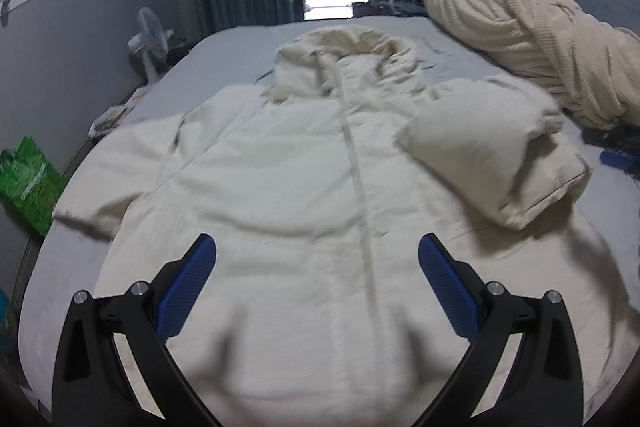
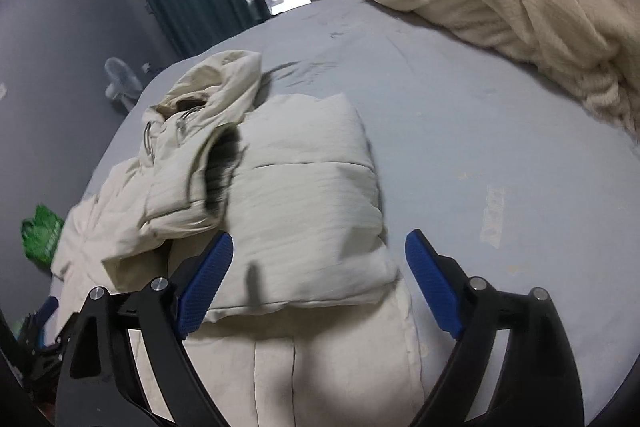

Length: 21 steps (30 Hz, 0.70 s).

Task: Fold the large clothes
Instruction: 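Lay the sleeve on the jacket body and open the right gripper, then grasp the folded sleeve and side panel edge with the left gripper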

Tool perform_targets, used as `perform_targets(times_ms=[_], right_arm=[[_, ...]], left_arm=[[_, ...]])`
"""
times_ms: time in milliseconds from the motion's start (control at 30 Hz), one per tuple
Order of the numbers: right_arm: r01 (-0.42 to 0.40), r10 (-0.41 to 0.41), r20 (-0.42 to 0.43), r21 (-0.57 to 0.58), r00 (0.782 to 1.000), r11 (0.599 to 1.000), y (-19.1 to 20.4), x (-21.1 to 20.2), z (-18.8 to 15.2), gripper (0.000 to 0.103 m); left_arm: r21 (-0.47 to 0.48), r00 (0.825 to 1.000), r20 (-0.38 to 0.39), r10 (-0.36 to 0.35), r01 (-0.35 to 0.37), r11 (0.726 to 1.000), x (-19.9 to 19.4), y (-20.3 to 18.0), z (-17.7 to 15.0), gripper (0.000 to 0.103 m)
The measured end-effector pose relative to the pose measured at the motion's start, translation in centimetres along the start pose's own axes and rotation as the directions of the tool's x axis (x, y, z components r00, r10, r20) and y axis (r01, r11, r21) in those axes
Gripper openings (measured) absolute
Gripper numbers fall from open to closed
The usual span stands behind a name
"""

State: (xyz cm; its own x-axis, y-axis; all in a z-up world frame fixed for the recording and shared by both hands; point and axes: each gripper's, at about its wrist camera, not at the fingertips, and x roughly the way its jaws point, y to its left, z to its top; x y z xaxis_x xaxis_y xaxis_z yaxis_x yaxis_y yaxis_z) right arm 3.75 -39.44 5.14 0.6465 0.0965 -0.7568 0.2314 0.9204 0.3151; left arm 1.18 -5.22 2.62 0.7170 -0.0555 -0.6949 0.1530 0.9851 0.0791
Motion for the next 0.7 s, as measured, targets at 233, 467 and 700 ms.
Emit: perform_targets(times_ms=[233,467,700], right_arm=[[-0.042,0.041,0.013,0.068,0.999,0.997,-1.2,-0.2,0.4,0.089],[-0.035,0.035,-0.012,0.051,0.999,0.998,-1.3,0.3,0.4,0.090],[-0.007,0.007,-0.070,-0.004,0.998,1.000,-0.7,1.6,0.0,0.090]], left_arm=[[0.136,0.999,0.037,-0.028,0.023,0.990,-0.2,-6.0,3.0,0.097],[0.200,0.999,0.020,-0.047,0.042,0.979,2.0,-10.6,4.9,0.097],[0.276,0.997,-0.016,-0.069,0.071,0.959,4.7,-13.0,6.3,0.080]])
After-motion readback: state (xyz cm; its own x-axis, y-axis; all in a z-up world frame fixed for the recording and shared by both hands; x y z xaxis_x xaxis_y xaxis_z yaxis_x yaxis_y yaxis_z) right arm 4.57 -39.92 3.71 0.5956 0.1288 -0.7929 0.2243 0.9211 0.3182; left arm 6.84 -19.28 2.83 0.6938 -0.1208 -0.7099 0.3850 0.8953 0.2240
